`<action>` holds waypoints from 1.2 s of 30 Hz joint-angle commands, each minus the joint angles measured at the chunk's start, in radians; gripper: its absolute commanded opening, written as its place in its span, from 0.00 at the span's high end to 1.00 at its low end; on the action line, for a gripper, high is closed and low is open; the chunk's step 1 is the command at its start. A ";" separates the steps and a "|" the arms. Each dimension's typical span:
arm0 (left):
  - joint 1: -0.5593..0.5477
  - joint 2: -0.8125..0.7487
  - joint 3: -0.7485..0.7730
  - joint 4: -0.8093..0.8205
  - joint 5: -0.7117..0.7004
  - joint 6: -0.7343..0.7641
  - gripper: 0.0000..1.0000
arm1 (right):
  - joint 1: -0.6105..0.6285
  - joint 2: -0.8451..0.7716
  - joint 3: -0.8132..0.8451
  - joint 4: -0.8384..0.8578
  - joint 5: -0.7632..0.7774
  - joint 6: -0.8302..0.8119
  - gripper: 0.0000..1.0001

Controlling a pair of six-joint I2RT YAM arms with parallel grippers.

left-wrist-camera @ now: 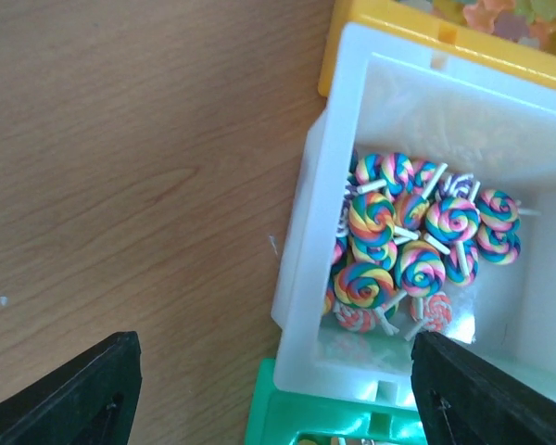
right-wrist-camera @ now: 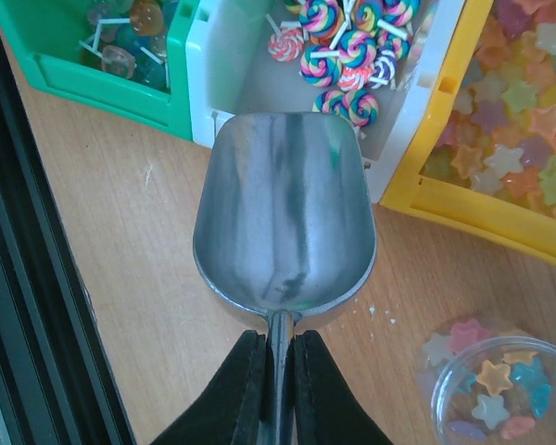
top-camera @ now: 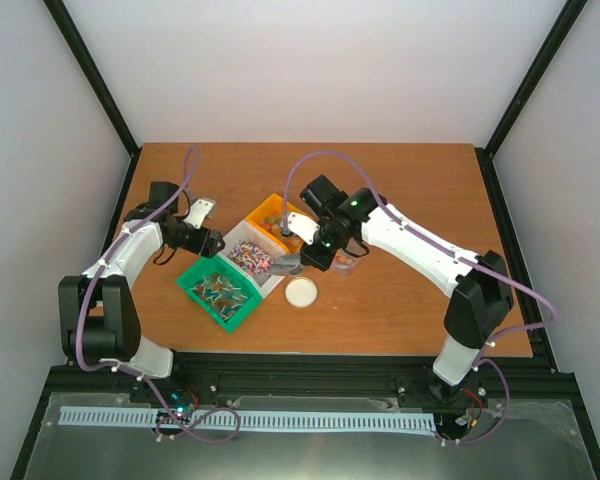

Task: Pack the candies

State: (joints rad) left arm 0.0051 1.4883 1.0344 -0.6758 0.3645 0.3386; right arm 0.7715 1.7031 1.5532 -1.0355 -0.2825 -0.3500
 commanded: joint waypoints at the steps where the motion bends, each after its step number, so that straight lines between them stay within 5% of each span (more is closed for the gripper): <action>1: 0.006 -0.032 -0.017 -0.030 0.052 0.055 0.19 | 0.005 0.050 0.021 0.044 -0.009 0.035 0.97; 21: 0.006 -0.048 -0.068 -0.123 0.260 0.196 0.33 | -0.049 0.099 0.069 0.032 0.002 -0.035 0.97; 36: 0.003 -0.060 -0.095 -0.096 0.322 0.166 0.34 | 0.038 0.203 0.253 -0.135 0.241 -0.131 0.97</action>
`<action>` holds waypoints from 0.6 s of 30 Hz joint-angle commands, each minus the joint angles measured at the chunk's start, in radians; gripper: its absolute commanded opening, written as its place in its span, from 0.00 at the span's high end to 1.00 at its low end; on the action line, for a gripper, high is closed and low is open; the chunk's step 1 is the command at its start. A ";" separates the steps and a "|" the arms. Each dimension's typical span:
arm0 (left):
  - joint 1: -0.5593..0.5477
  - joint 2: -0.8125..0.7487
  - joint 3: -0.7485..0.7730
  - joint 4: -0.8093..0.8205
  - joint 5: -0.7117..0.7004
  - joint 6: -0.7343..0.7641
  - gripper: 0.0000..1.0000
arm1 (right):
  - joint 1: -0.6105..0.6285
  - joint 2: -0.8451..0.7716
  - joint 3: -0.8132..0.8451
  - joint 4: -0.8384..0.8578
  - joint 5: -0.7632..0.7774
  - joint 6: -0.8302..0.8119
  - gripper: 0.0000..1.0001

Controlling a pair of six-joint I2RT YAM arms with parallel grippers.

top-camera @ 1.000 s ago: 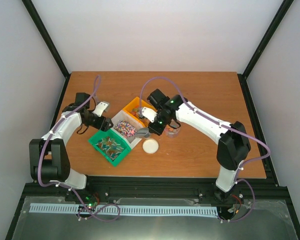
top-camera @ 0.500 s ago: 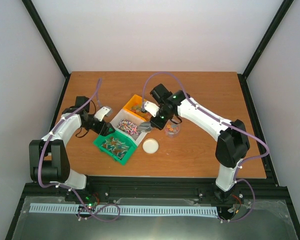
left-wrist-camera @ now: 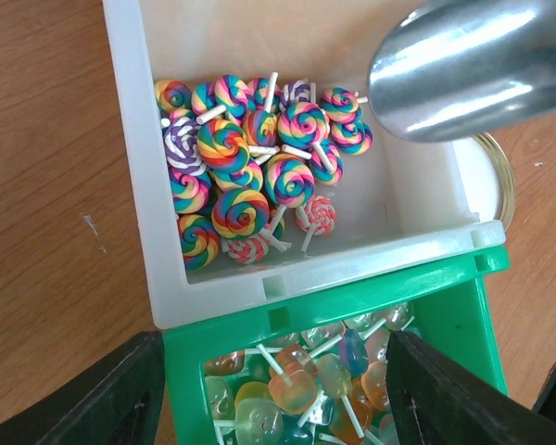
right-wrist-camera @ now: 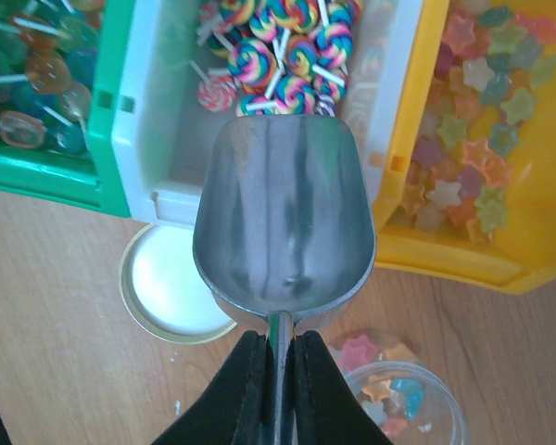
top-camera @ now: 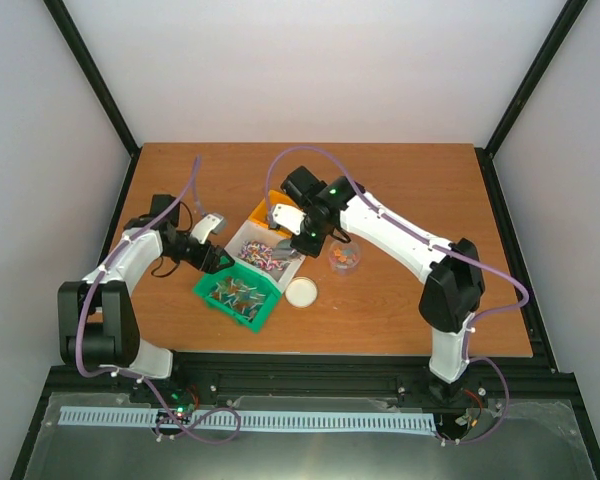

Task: Pack the candies

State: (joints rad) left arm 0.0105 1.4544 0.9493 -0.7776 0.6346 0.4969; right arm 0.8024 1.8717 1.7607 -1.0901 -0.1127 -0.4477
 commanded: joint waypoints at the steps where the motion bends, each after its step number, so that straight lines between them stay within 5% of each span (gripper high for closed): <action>1: -0.003 -0.029 -0.013 0.013 0.052 0.004 0.33 | 0.009 0.038 0.050 -0.086 0.075 -0.041 0.97; 18: -0.051 -0.021 -0.035 0.090 0.030 -0.042 0.35 | 0.038 0.217 0.178 -0.192 0.082 -0.100 0.97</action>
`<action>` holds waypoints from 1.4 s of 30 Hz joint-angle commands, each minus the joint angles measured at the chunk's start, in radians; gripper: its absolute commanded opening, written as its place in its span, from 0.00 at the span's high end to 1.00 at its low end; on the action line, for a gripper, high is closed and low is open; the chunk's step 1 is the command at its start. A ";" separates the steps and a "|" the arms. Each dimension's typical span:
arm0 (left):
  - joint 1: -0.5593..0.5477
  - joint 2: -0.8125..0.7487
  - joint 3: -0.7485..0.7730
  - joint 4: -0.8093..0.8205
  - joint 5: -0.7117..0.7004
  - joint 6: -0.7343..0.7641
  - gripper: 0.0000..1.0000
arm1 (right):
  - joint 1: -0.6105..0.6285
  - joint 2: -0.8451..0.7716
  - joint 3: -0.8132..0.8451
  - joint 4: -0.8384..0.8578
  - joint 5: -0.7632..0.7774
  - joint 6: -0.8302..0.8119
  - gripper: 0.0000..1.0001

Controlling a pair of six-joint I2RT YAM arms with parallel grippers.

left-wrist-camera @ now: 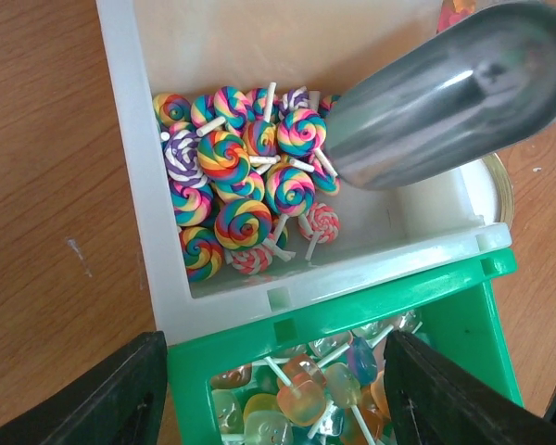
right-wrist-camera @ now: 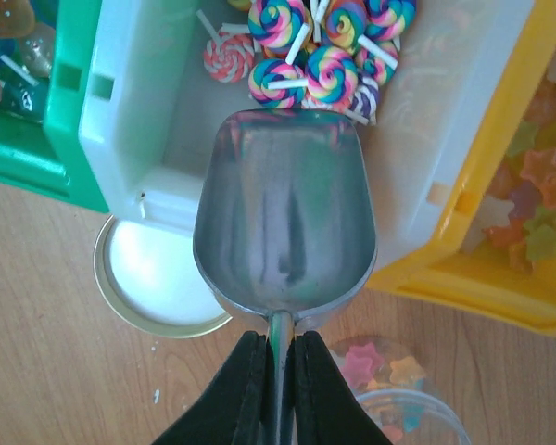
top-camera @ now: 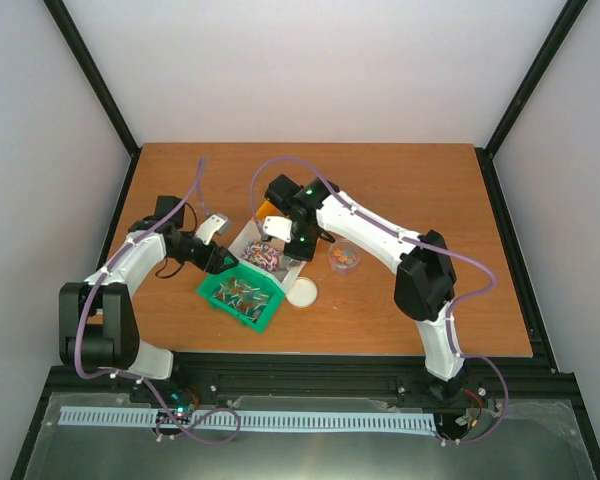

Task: Pack the candies

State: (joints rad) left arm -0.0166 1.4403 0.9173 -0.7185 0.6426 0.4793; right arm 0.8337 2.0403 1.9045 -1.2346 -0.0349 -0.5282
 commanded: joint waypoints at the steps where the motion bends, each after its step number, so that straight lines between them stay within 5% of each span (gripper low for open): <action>1: -0.027 -0.005 -0.002 0.036 0.020 -0.026 0.36 | 0.007 0.058 0.036 -0.047 -0.002 -0.018 0.97; 9: -0.053 0.039 0.012 0.069 0.027 -0.022 0.41 | 0.007 0.092 0.027 0.002 -0.054 0.004 0.97; 20: -0.070 0.083 0.031 0.084 0.035 -0.017 0.50 | 0.001 0.019 -0.203 0.314 -0.144 0.119 0.97; 42: -0.050 0.111 0.050 0.088 0.046 -0.083 0.54 | -0.036 -0.242 -0.812 1.341 -0.352 0.267 0.97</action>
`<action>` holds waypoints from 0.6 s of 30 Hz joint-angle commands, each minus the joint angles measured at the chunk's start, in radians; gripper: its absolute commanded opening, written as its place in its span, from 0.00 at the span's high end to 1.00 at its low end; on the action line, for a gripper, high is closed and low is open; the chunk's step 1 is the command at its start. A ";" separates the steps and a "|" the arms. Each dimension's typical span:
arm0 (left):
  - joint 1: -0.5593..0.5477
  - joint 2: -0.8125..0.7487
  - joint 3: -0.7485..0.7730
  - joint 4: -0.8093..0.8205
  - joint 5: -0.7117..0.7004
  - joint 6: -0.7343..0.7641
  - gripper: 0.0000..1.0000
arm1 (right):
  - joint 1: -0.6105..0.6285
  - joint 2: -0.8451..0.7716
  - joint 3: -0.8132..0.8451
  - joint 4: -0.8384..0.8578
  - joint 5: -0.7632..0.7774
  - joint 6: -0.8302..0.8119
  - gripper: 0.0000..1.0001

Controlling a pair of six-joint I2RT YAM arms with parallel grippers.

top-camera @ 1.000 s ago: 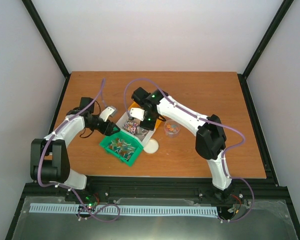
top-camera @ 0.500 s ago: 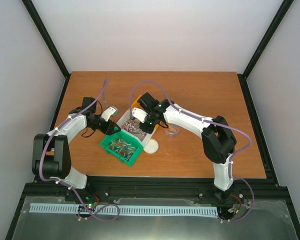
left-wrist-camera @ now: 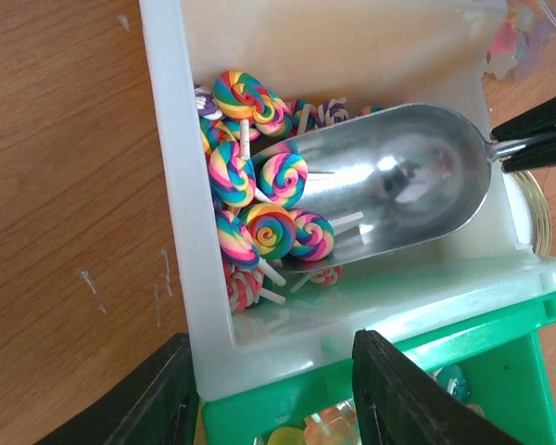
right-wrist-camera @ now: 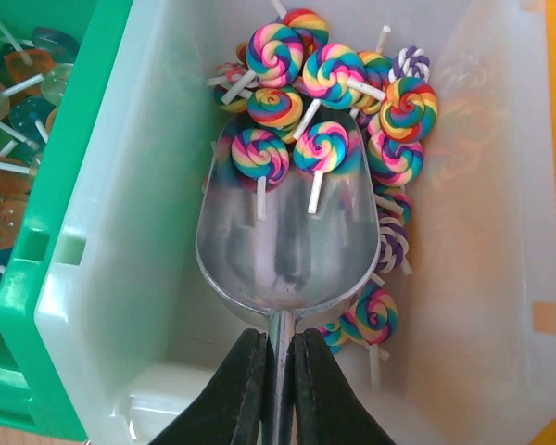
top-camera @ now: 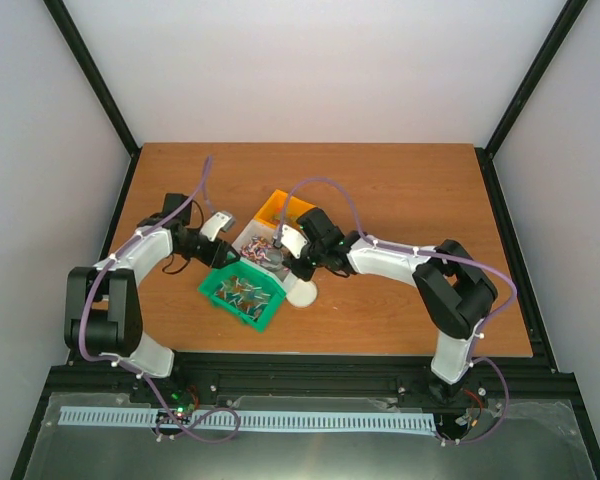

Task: Pack the candies

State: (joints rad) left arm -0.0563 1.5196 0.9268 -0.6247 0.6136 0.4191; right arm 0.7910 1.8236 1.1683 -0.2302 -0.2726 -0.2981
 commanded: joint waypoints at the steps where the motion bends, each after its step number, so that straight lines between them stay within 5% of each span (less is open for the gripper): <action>1: -0.005 0.035 0.046 -0.006 0.073 -0.027 0.54 | 0.005 -0.028 -0.085 0.355 -0.117 0.042 0.97; 18: 0.024 0.030 0.078 -0.027 0.064 -0.022 0.56 | -0.037 -0.038 -0.143 0.454 -0.230 0.058 0.97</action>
State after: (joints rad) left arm -0.0292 1.5494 0.9588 -0.6346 0.6308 0.3977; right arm 0.7418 1.8046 1.0153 0.1143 -0.4198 -0.2218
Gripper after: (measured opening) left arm 0.443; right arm 0.079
